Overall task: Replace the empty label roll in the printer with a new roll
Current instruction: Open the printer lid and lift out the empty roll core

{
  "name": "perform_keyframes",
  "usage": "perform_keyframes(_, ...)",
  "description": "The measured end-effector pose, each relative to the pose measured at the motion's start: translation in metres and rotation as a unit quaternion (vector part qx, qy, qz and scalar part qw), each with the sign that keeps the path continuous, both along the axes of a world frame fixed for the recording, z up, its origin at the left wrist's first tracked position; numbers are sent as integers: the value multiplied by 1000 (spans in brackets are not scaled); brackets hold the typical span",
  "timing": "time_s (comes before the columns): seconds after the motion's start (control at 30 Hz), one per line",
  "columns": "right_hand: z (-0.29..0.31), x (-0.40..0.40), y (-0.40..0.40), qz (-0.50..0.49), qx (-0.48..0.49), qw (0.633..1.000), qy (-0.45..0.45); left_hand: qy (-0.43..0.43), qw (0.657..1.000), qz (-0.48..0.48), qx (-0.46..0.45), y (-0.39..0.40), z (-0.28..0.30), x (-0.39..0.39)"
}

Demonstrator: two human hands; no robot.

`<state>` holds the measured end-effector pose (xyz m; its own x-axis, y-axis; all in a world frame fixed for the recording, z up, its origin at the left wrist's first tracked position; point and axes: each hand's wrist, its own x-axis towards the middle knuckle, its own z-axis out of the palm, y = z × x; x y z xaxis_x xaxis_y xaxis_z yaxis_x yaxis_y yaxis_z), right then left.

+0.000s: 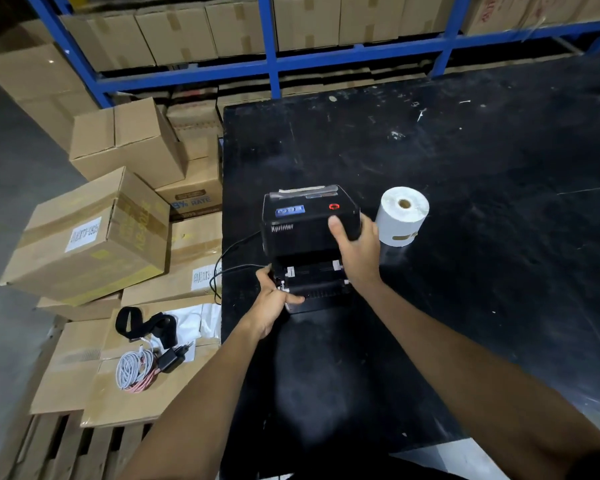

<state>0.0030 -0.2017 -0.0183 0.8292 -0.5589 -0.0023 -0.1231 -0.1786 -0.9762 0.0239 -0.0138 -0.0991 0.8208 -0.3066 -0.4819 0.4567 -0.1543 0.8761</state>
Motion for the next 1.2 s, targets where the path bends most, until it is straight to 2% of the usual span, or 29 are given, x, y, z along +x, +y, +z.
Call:
perform_keyframes(0.2, 43, 58, -15, -23, 194, 979, 57, 31, 995, -47, 77, 0, 19, 18)
perform_keyframes(0.43, 43, 80, -21, 38, 266, 962, 41, 44, 978, -151, 136, 11, 28, 24)
perform_keyframes(0.67, 27, 91, -34, 123, 221, 967, 18, 23, 956, -224, 190, 19, 42, 35)
perform_keyframes(0.73, 19, 89, -43, 132, 190, 972, 29, 51, 963, -209, 164, 24, 50, 42)
perform_keyframes(0.8, 7, 83, -52, 134, 143, 979, 52, 46, 978, -148, 141, 27, 58, 50)
perform_keyframes(0.9, -11, 71, -58, 146, 33, 982, 113, -93, 980, -34, 172, 22, 61, 65)
perform_keyframes(0.97, -21, 62, -59, 169, -74, 971, 152, -180, 962, -21, 205, 14, 63, 75)
perform_keyframes(1.07, -30, 52, -57, 210, -217, 941, 151, -267, 916, -95, 285, 5, 59, 86)
perform_keyframes(1.2, -30, 52, -53, 193, -306, 923, 129, -318, 865, -146, 360, -2, 49, 95)
